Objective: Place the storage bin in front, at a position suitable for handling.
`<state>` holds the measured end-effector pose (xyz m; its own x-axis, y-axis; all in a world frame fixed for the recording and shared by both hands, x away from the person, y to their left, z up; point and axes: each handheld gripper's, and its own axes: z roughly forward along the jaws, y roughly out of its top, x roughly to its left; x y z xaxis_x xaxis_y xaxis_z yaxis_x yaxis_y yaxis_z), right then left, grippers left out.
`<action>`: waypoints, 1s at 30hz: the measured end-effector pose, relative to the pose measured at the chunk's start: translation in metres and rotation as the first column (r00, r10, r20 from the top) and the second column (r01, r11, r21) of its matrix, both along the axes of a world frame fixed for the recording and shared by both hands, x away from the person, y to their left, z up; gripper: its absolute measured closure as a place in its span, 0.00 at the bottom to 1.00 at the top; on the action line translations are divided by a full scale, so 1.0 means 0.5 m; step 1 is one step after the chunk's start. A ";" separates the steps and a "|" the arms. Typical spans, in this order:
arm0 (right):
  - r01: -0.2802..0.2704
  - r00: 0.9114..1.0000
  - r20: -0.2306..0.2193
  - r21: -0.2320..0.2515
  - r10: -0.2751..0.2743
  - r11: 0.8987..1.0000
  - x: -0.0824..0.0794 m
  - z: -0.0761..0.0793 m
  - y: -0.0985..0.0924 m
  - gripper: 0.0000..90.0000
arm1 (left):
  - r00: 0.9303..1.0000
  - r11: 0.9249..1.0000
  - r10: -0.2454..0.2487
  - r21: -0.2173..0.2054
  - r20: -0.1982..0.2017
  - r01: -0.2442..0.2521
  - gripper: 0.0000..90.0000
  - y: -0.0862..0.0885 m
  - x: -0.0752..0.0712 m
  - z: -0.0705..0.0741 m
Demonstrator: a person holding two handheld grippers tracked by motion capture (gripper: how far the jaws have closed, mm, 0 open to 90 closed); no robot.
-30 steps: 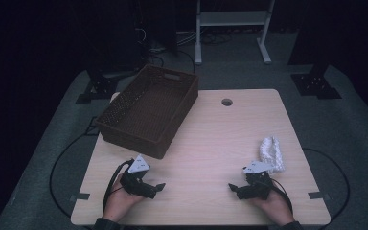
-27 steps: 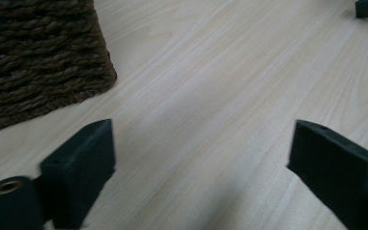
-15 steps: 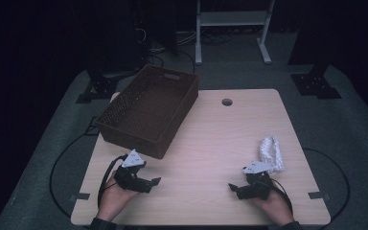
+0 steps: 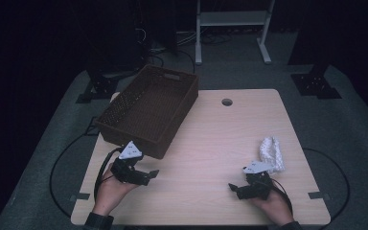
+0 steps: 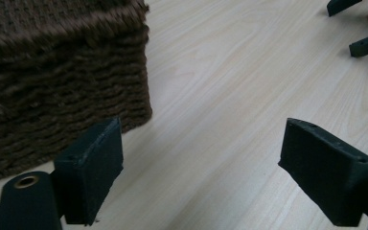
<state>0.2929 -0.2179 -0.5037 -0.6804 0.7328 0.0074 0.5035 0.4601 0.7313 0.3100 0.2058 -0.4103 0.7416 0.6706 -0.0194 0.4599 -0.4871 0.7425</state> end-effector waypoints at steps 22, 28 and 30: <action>0.000 1.000 -0.001 -0.001 0.000 1.000 0.000 0.000 0.000 0.13 | 1.000 1.000 0.002 -0.012 0.025 -0.002 0.16 -0.018 0.063 0.088; 0.001 1.000 -0.002 -0.001 -0.001 1.000 0.000 0.000 0.000 0.13 | 0.999 1.000 0.004 -0.015 0.032 -0.004 0.16 -0.028 0.082 0.099; 0.000 1.000 -0.001 -0.002 0.000 1.000 0.000 0.000 0.000 0.13 | 0.999 1.000 0.003 -0.012 0.039 -0.002 0.16 -0.032 0.089 0.101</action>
